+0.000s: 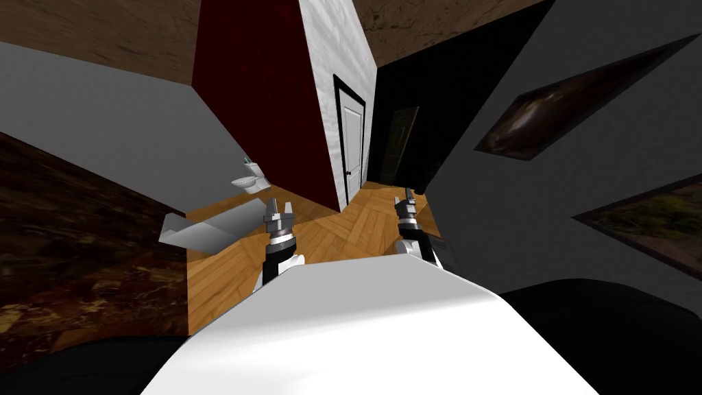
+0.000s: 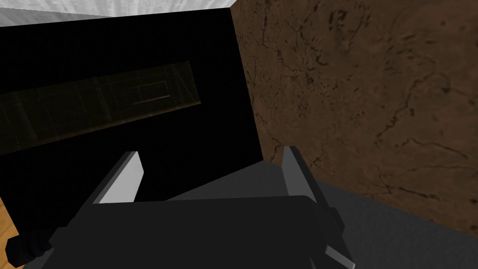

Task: Pull the door open

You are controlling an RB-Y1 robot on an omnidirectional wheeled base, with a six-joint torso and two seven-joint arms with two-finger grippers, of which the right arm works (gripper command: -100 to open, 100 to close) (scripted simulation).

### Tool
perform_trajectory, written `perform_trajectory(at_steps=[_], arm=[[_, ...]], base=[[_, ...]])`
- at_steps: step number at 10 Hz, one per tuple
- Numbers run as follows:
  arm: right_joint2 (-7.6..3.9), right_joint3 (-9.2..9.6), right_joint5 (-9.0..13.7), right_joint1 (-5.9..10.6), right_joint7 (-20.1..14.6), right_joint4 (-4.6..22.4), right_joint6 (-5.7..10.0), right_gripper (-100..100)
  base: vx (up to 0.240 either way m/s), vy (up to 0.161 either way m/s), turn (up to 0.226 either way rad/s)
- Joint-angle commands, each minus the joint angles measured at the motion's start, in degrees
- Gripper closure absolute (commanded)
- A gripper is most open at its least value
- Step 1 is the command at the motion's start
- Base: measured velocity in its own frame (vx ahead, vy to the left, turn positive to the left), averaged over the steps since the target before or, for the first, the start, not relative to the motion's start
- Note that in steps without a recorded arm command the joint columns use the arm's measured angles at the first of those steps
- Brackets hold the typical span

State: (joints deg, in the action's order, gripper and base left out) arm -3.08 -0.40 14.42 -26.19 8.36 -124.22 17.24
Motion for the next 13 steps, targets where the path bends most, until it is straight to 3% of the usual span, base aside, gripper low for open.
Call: perform_trajectory(at_steps=[1,4,13], arm=[[-0.71,-0.32,1.58,0.09,0.64,1.33,-0.90,-100],[-1.71,-1.15,4.47,0.94,1.86,3.56,-3.21,-100],[-3.88,-3.82,13.78,3.66,5.78,10.77,-10.67,-100]], base=[[-0.177,-0.121,-0.030],[-0.164,-0.114,-0.029],[-0.035,-0.120,-0.029]])
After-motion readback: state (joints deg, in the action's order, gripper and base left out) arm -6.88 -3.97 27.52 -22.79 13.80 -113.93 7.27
